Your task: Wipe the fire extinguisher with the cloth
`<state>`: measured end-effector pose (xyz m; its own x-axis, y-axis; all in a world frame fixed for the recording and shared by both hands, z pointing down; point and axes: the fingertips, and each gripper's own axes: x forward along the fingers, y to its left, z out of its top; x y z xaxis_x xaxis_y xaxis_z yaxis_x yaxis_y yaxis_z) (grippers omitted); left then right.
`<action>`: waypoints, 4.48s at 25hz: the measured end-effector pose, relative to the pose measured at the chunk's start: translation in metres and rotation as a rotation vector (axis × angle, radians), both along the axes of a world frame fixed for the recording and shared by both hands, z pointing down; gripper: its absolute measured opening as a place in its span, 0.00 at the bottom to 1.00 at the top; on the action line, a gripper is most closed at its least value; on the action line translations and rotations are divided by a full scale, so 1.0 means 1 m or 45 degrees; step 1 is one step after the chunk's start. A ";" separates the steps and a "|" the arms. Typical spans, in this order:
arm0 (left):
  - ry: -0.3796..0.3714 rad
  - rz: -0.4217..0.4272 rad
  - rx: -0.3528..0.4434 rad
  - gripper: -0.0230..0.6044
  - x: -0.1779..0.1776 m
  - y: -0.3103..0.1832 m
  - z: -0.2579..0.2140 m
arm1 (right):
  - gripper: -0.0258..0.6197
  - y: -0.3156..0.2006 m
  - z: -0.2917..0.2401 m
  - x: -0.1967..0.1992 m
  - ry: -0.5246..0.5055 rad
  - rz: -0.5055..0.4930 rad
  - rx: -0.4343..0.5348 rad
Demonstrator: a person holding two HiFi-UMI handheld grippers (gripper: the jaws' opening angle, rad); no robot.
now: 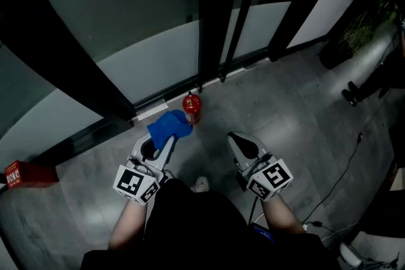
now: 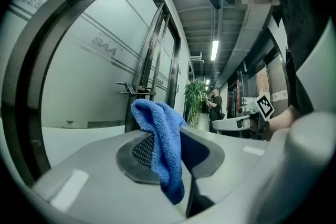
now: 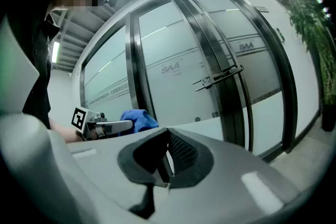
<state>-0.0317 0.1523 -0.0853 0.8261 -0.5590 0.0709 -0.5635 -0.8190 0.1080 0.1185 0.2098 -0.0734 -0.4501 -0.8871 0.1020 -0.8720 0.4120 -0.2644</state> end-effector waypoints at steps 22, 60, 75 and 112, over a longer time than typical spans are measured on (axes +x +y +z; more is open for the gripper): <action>-0.117 0.215 -0.146 0.18 0.030 -0.200 0.109 | 0.04 -0.186 0.118 0.007 0.039 0.188 -0.285; -0.449 0.649 0.099 0.18 0.155 -0.271 0.543 | 0.04 -0.229 0.521 0.081 0.071 0.107 0.024; -0.384 0.761 0.118 0.17 0.134 -0.209 0.526 | 0.04 -0.235 0.510 0.041 0.105 -0.027 0.070; -0.581 0.492 -0.166 0.17 0.112 -0.341 0.637 | 0.04 -0.241 0.550 0.050 0.035 -0.016 -0.050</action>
